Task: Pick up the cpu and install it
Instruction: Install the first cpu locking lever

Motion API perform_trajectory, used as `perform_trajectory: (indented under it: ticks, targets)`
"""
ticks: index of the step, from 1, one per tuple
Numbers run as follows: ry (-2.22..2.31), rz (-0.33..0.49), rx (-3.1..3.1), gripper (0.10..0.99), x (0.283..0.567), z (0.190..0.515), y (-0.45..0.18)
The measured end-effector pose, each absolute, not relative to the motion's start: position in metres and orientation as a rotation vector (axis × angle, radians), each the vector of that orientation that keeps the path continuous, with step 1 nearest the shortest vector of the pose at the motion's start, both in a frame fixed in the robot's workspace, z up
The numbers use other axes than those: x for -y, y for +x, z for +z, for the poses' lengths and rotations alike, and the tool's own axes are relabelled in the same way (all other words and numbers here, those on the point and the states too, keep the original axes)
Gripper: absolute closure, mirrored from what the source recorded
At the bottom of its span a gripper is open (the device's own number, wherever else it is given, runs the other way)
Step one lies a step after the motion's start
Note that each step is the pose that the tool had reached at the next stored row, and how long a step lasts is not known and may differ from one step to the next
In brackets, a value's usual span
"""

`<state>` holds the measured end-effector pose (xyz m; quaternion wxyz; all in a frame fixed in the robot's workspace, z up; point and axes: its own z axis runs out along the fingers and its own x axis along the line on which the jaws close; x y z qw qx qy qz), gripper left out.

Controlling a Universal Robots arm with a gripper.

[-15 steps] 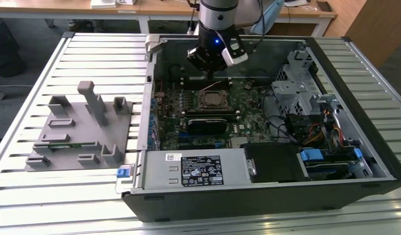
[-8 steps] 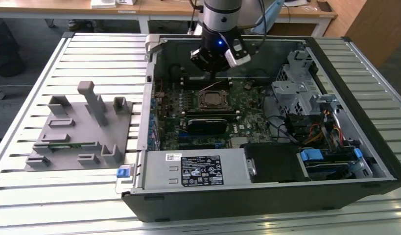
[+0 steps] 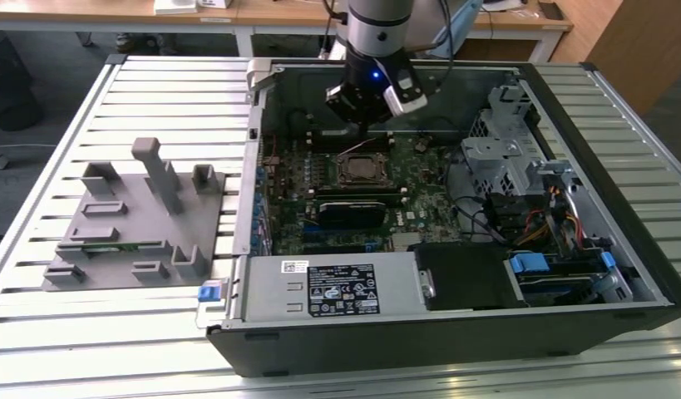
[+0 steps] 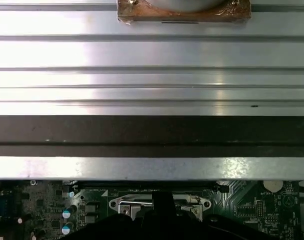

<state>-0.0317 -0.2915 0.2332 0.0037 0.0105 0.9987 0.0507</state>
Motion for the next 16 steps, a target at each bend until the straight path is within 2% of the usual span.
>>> perform_trajectory:
  ticks: [16]
  targets:
    - [0.033,0.159,-3.130,0.980,0.2893,0.2244,-0.0230]
